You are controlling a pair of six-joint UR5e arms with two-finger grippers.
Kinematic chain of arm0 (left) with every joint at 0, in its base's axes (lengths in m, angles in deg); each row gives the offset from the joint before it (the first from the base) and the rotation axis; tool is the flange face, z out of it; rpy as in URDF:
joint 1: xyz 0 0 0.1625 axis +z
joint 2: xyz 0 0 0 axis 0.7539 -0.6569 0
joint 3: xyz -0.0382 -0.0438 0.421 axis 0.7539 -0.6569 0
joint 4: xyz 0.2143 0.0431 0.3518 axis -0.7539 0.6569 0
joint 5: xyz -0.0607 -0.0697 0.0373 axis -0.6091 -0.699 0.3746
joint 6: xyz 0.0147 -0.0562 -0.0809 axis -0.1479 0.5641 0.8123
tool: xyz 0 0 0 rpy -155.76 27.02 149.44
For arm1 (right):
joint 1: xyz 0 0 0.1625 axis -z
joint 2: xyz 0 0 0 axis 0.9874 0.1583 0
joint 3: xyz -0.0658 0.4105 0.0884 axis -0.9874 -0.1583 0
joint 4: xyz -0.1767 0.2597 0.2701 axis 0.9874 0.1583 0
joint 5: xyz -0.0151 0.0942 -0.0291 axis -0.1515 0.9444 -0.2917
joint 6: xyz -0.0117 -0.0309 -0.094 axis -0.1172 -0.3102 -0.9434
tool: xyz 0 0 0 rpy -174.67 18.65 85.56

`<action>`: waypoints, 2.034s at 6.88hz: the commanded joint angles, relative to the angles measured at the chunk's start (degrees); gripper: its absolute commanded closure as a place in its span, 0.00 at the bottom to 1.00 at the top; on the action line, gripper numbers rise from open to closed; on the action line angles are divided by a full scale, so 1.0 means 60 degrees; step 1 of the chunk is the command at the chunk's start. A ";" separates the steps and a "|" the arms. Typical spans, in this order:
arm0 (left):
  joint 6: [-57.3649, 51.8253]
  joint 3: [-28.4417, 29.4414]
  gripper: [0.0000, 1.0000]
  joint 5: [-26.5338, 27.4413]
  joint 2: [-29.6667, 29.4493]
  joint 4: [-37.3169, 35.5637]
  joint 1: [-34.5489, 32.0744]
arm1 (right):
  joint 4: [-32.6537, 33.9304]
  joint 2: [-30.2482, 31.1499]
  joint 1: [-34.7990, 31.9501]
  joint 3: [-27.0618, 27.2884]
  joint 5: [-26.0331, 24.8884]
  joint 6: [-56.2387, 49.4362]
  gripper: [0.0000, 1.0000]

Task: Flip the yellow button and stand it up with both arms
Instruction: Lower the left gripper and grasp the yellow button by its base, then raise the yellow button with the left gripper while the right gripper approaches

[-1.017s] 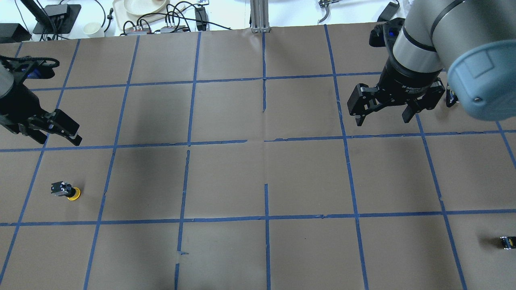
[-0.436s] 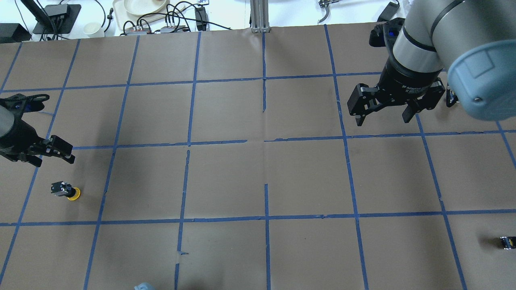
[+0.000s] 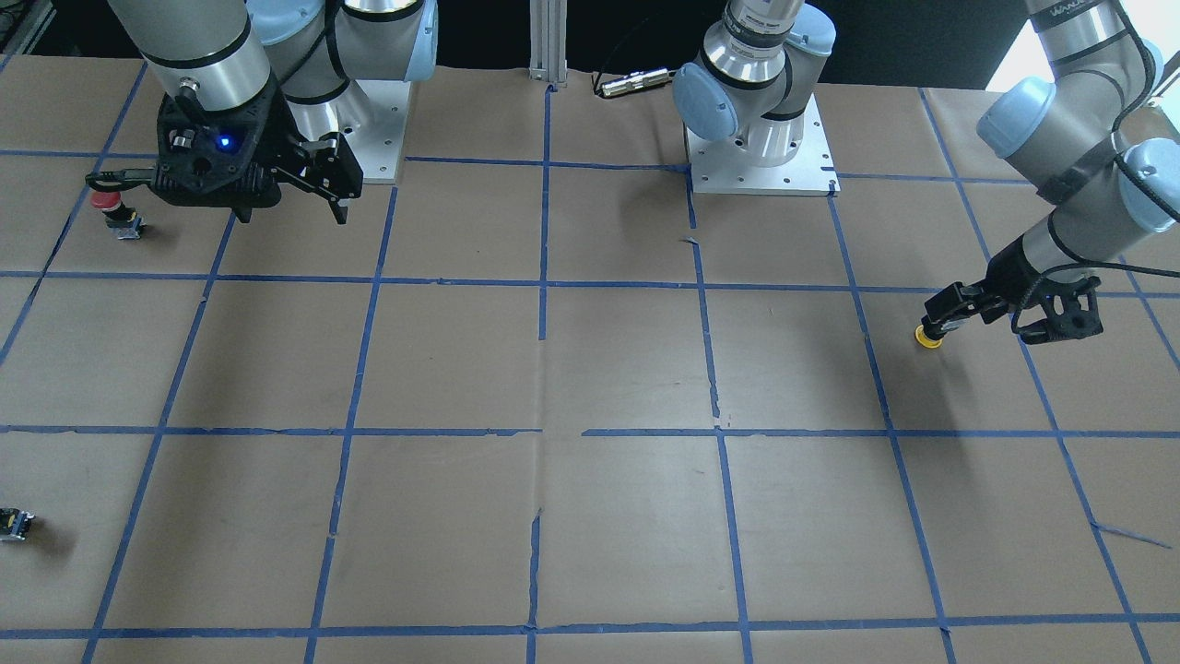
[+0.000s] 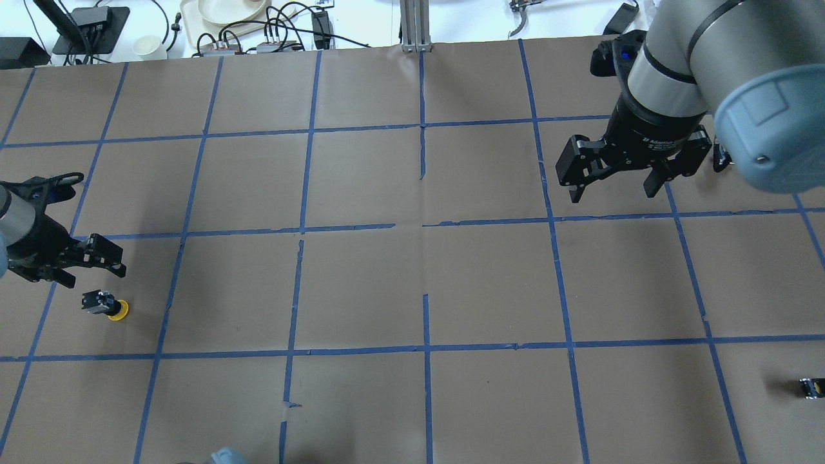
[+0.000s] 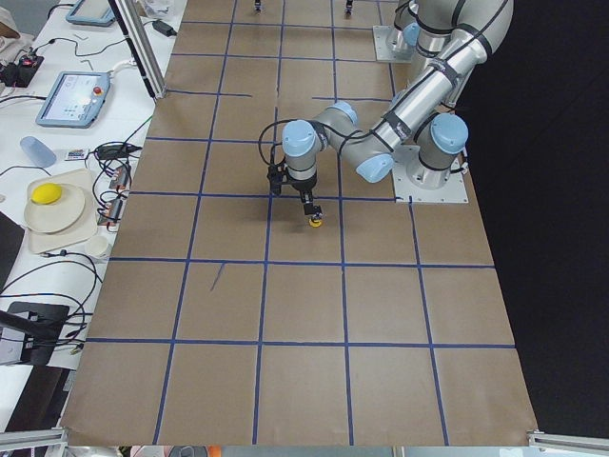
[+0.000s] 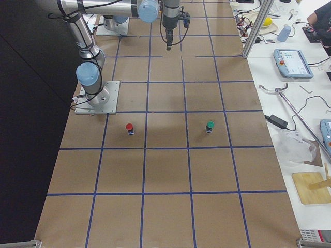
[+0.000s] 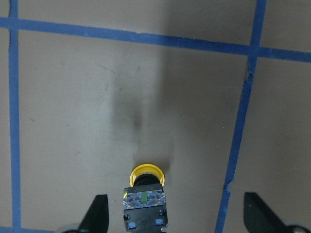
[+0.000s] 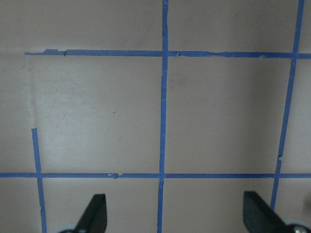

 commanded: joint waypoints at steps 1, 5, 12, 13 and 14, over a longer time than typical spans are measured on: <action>0.0153 -0.0201 0.07 0.0265 -0.0309 -0.0381 0.0159 | 0.0022 0.0017 0.0000 0.0173 -0.0258 0.0007 0.00; -0.0096 -0.0406 0.21 0.0280 -0.0444 -0.0733 0.0380 | 0.0065 -0.0085 0.0014 0.0174 -0.0230 0.0021 0.00; -0.1589 0.0556 0.80 -0.0549 -0.0399 -0.0096 0.0046 | -0.1297 0.0002 0.0220 -0.1525 0.2222 0.1554 0.00; -0.1692 0.0894 0.80 -0.1352 -0.0226 0.1057 -0.0566 | -0.1326 0.0002 0.0220 -0.1525 0.2348 0.2009 0.00; -0.1708 0.1144 0.80 -0.2071 0.0081 0.2344 -0.1340 | -0.1340 0.0002 0.0205 -0.1525 0.2392 0.2231 0.00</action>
